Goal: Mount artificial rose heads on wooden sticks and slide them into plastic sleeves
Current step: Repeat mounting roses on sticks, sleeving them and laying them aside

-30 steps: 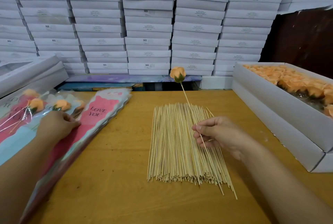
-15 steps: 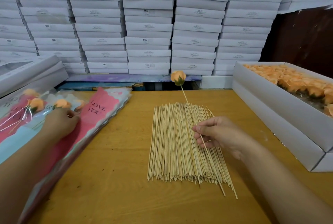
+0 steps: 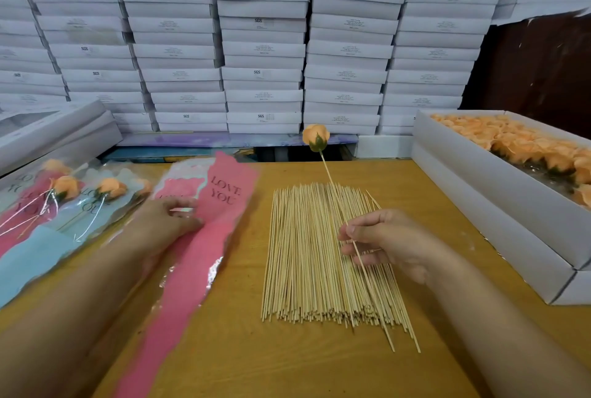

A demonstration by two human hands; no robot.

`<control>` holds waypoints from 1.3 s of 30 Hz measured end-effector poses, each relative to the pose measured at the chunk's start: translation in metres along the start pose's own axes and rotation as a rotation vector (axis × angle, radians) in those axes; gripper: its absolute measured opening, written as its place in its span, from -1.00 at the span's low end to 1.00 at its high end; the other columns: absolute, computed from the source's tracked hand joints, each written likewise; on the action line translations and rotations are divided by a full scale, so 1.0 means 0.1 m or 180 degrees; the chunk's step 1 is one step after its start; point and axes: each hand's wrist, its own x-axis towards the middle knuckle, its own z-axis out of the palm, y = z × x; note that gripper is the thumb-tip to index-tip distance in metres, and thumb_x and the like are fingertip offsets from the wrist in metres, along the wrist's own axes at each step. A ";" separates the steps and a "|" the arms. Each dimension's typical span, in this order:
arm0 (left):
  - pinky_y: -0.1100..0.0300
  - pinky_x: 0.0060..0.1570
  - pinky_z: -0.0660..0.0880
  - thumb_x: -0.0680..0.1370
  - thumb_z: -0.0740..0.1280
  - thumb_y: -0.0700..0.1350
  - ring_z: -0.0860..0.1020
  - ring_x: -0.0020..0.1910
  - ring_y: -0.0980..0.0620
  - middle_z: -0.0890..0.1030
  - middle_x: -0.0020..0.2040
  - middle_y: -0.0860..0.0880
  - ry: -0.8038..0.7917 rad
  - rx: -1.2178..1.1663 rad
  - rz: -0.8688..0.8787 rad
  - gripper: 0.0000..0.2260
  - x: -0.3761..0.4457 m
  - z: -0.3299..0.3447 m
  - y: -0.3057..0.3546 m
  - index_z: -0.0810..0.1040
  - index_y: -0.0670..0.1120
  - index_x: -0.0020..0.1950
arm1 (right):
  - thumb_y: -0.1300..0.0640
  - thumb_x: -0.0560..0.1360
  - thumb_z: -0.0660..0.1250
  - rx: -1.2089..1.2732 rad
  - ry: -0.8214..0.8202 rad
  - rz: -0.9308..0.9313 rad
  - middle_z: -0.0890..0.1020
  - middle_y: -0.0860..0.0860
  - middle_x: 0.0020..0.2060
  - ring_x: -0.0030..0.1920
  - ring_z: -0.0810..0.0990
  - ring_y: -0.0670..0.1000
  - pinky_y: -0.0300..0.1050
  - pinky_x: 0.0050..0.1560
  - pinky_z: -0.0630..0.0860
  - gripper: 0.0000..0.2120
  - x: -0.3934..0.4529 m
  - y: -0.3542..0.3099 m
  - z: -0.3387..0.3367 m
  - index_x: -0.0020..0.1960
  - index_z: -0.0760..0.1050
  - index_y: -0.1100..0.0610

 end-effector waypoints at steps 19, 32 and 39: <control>0.14 -0.33 0.63 0.47 0.45 -0.40 0.63 -0.33 -0.02 0.67 -0.21 -0.15 -0.1473 -0.1027 -0.0734 -0.79 -1.00 1.09 -0.13 0.56 -0.18 0.02 | 0.29 0.50 0.40 0.0661 -0.0100 -0.0038 0.74 0.10 -0.02 0.01 0.70 0.06 -0.17 -0.27 0.66 -0.86 -0.01 -0.01 0.08 0.04 0.66 0.26; 0.29 -0.35 0.50 0.45 0.54 -0.07 0.60 -0.37 0.19 0.70 -0.25 0.06 -0.1253 -0.0847 -0.0248 -0.66 -0.86 1.04 0.15 0.62 -0.06 0.20 | 0.32 0.44 0.43 0.0712 -0.0238 0.0074 0.74 0.16 -0.09 -0.18 0.73 0.06 -0.19 -0.36 0.64 -0.90 -0.04 -0.01 0.15 -0.06 0.67 0.32; 0.31 -0.53 0.47 0.50 0.50 -0.06 0.57 -0.52 0.15 0.64 -0.42 0.03 -0.1149 -0.1197 -0.0359 -0.81 -0.74 1.22 0.26 0.58 -0.14 -0.05 | 0.23 0.35 0.46 0.0620 -0.0536 0.0023 0.74 0.13 -0.06 -0.17 0.72 0.01 -0.16 -0.33 0.65 -0.87 -0.07 0.00 0.19 -0.13 0.71 0.25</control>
